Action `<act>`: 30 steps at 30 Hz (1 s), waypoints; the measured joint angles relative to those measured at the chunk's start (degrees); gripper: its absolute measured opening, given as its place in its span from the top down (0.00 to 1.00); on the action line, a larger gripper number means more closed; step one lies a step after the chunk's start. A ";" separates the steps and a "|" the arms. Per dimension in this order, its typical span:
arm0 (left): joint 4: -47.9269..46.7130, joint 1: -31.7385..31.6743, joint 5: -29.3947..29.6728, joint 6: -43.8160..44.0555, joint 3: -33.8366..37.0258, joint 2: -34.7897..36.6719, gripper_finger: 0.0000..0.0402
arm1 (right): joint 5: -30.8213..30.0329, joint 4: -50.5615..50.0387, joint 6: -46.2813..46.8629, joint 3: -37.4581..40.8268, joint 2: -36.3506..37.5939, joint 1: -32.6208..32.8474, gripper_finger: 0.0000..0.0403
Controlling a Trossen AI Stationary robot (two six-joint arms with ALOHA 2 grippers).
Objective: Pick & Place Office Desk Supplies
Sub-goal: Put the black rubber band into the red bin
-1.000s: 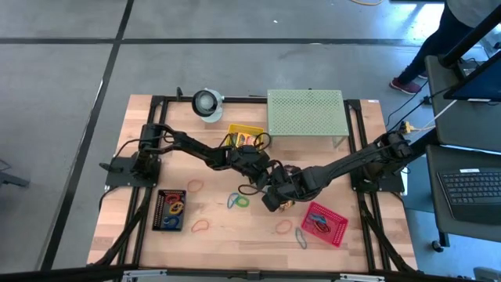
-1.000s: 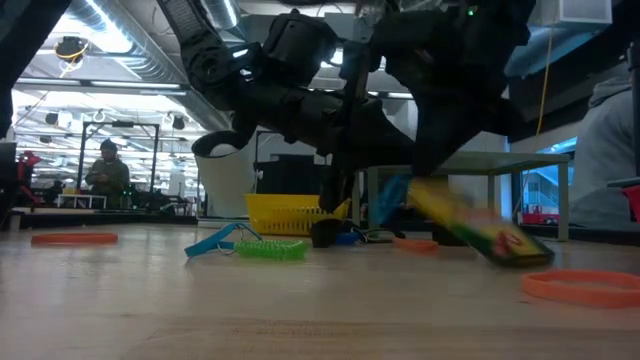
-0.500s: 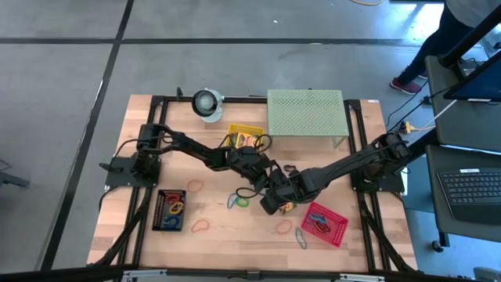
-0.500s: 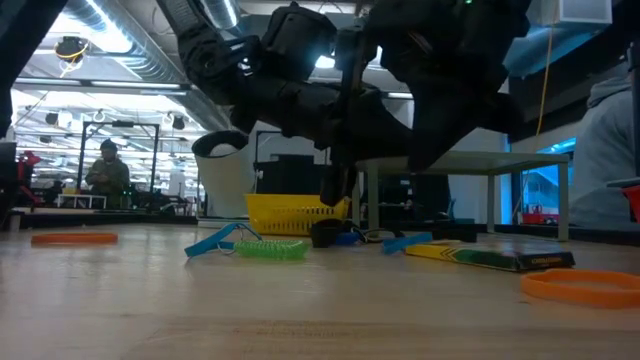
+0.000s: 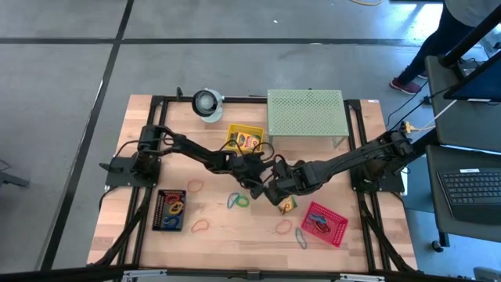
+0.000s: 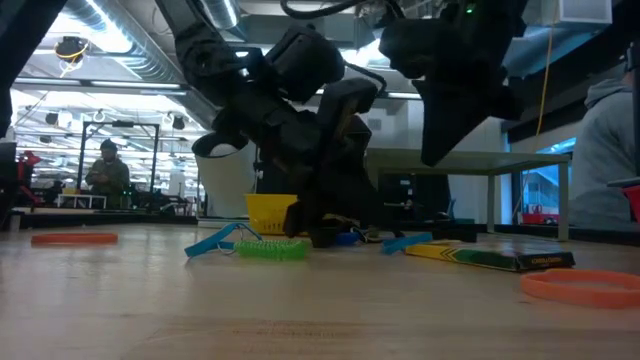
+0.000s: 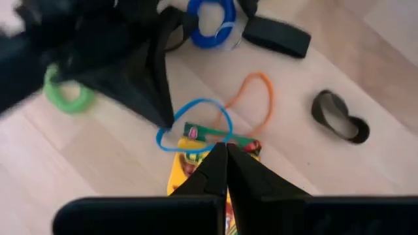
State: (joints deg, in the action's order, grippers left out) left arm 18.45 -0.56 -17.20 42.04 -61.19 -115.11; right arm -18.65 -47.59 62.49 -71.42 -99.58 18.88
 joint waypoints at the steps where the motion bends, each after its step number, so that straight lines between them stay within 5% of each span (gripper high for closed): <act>1: -0.10 0.20 0.52 -0.09 0.00 0.00 1.00 | 0.00 -0.04 -0.11 0.00 0.01 -0.08 0.98; 7: 0.93 1.27 0.85 -1.85 0.02 0.00 0.92 | 0.04 -0.44 -0.36 0.02 0.08 0.01 0.98; 13: 10.14 1.40 -8.63 -1.44 0.02 0.07 0.78 | -0.44 -0.70 -0.19 0.07 4.04 0.16 0.98; 19: 14.96 1.37 -12.45 -0.70 0.04 4.69 0.70 | -9.50 -3.63 0.11 0.07 12.78 1.43 0.98; 23: 7.19 1.04 -9.89 -8.39 0.04 12.52 0.70 | -12.36 -6.39 0.07 0.07 17.01 1.99 0.98; 30: -17.67 1.21 3.96 -23.50 0.02 25.19 0.74 | -12.37 -8.78 -1.82 0.09 18.19 1.96 0.98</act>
State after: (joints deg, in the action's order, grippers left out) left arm 0.78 0.66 -13.24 18.54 -61.17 -89.92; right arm -31.01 -56.37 60.67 -71.33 -81.39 20.84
